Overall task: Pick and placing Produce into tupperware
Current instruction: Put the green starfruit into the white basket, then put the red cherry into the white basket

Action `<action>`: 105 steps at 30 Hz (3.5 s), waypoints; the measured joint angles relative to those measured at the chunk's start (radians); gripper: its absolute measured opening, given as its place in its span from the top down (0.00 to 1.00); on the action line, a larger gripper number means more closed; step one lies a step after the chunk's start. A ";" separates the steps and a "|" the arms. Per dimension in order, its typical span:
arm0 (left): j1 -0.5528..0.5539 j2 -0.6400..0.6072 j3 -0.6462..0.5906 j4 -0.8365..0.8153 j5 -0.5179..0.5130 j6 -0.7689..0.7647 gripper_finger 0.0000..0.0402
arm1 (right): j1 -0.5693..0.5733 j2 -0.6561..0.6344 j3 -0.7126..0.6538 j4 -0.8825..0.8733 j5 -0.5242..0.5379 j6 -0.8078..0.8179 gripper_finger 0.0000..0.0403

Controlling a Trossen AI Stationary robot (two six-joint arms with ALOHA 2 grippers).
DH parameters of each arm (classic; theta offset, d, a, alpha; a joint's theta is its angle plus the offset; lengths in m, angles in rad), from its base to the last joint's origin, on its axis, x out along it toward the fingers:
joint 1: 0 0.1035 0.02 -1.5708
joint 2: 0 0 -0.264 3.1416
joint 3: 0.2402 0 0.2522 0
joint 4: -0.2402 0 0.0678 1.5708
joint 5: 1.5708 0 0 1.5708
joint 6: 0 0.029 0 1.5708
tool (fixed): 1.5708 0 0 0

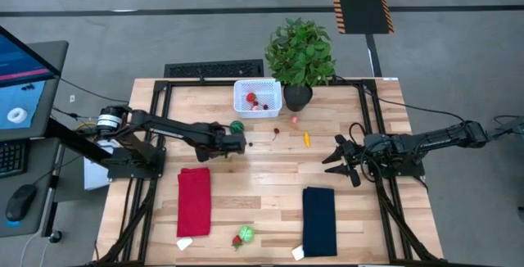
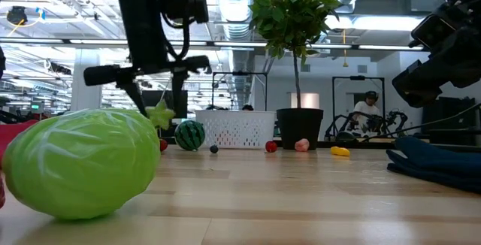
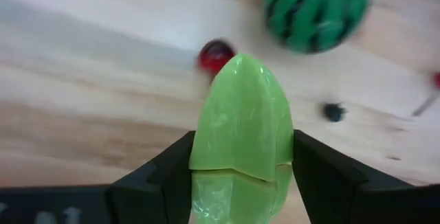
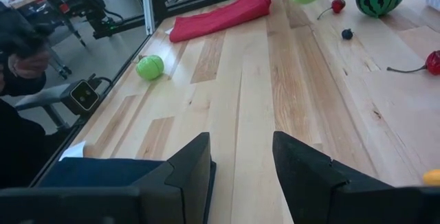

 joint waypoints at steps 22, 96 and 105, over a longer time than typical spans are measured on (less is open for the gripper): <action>0.210 -0.012 0.195 0.034 -0.102 0.475 0.46 | 0.000 0.000 0.000 0.000 0.000 0.000 0.54; 0.183 0.026 0.181 -0.180 0.225 0.496 0.45 | 0.000 0.000 0.000 0.000 0.000 0.000 0.55; 0.180 0.027 0.065 -0.083 0.253 0.322 0.45 | 0.000 0.000 0.000 0.000 0.000 0.000 0.55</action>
